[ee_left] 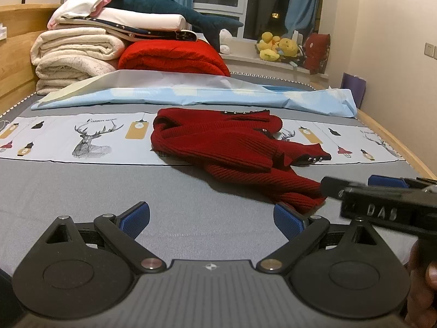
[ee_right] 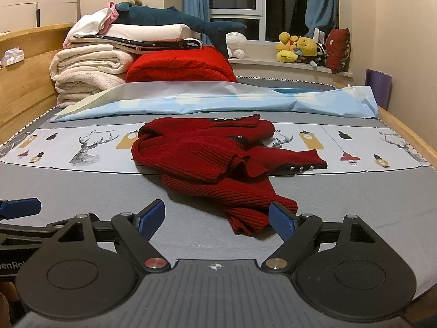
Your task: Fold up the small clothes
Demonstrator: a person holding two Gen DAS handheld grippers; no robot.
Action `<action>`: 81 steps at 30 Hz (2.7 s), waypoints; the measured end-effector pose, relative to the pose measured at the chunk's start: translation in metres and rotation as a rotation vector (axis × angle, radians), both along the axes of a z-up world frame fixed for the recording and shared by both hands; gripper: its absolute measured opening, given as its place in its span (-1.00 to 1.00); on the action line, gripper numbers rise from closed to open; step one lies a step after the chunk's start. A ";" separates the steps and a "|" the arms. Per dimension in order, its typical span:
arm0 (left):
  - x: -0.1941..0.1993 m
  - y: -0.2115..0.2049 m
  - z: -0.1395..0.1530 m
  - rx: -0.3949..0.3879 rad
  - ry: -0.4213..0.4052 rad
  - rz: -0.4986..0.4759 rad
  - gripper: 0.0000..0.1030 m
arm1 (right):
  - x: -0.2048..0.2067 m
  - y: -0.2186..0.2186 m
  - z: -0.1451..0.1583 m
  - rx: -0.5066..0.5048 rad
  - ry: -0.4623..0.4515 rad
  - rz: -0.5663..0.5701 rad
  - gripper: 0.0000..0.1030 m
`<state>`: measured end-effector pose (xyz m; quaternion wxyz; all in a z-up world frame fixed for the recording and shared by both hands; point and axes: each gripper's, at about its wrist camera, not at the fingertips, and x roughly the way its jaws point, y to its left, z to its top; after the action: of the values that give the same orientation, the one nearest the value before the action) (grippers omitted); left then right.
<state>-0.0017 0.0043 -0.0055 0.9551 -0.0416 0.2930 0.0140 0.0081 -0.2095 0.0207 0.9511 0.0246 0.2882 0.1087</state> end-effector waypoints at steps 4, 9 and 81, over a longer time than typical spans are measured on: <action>-0.001 0.002 0.001 0.008 -0.013 0.008 0.87 | 0.003 -0.008 0.008 0.039 -0.024 -0.017 0.21; 0.004 0.004 0.001 0.025 -0.002 0.001 0.18 | 0.028 -0.036 0.034 0.077 -0.083 -0.021 0.03; 0.147 0.197 -0.079 -0.073 0.551 -0.008 -0.86 | 0.193 -0.057 -0.061 0.188 0.308 -0.077 -0.78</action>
<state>0.1453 0.2009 -0.0843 0.8372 -0.0694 0.5424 0.0105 0.2007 -0.2670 -0.0407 0.8926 0.1406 0.4180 0.0937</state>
